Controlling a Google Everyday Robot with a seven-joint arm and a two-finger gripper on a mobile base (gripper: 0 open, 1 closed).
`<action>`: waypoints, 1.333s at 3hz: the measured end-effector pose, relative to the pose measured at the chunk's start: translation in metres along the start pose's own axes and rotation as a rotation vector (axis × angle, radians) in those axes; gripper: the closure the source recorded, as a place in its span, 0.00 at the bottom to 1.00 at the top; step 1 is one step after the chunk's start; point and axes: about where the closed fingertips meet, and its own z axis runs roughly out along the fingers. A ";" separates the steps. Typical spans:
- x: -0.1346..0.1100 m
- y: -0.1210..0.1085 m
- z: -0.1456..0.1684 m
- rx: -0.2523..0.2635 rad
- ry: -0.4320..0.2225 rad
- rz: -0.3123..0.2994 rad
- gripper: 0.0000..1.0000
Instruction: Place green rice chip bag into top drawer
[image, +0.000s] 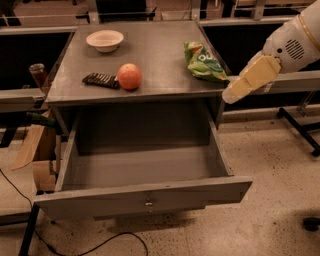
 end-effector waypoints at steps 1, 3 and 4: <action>0.000 0.000 0.000 0.003 0.003 -0.003 0.00; -0.045 -0.036 0.022 0.246 0.002 0.128 0.00; -0.075 -0.071 0.056 0.351 -0.016 0.213 0.00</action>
Offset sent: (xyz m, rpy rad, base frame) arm 0.0301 0.0077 0.0118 -0.0740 -0.0615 -0.2310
